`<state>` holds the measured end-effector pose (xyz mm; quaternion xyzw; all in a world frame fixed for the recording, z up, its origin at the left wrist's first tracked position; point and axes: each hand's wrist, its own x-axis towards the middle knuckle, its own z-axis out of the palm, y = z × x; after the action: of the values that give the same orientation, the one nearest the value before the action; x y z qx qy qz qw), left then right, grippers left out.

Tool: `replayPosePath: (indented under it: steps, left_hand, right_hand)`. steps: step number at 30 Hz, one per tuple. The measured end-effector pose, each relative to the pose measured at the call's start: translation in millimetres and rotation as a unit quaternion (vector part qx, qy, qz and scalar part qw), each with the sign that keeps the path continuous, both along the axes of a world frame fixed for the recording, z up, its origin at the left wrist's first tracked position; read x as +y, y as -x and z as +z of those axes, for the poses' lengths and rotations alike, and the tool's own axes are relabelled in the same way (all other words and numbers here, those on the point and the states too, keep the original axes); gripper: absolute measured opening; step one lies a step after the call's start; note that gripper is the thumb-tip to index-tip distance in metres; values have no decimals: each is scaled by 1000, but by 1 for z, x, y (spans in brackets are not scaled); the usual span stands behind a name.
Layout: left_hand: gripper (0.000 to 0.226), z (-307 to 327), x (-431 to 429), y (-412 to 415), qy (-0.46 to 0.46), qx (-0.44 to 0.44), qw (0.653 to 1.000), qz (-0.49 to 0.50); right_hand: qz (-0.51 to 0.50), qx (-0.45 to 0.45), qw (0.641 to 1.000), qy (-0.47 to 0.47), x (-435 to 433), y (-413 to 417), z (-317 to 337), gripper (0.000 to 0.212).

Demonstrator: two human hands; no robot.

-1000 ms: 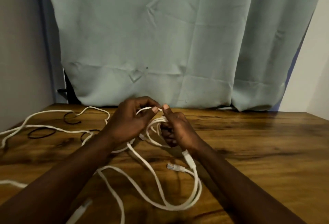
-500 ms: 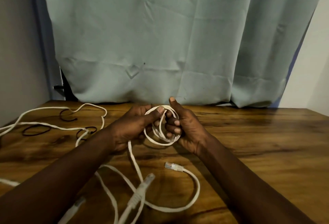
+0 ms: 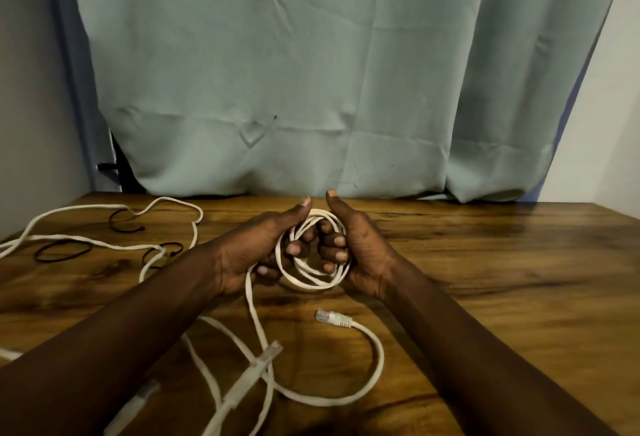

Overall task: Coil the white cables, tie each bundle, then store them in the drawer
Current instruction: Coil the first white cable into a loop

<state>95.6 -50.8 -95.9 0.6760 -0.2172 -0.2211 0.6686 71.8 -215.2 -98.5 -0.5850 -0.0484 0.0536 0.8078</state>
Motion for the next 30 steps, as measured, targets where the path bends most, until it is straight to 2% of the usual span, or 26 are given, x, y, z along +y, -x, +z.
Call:
replayPosePath:
  steps: [3, 7, 10, 13, 14, 17, 19, 21, 27, 30]
  left_hand:
    - [47, 1, -3, -1, -12, 15, 1000, 14]
    - [48, 4, -10, 0, 23, 30, 999, 34]
    - [43, 3, -15, 0, 43, -15, 997, 61]
    - [76, -1, -16, 0, 62, -56, 993, 86]
    - [78, -2, -16, 1, 65, -66, 992, 83]
    - [50, -6, -11, 4, 82, -24, 996, 32]
    - [44, -7, -8, 3, 131, 31, 991, -28]
    - [38, -7, -10, 2, 150, 38, 987, -37]
    - [38, -7, -22, 2, 138, -62, 981, 121]
    - [42, -8, -26, 4, 164, -81, 964, 194]
  right_hand:
    - [74, 17, 997, 8, -6, 2, 5, 53]
    - [152, 30, 988, -14, -11, 3, 8, 35]
    - [191, 36, 980, -36, -12, 2, 8, 30]
    - [179, 30, 981, -64, -6, 1, 9, 33]
    - [159, 28, 984, -73, -4, 0, 9, 34]
    - [121, 18, 984, -131, -7, -3, 8, 40]
    - [97, 4, 982, -161, -11, -5, 8, 42]
    - [76, -9, 983, -169, -14, -4, 9, 43]
    - [90, -27, 982, -166, -10, 0, 9, 44]
    - [70, -27, 974, -213, 2, 1, 4, 46]
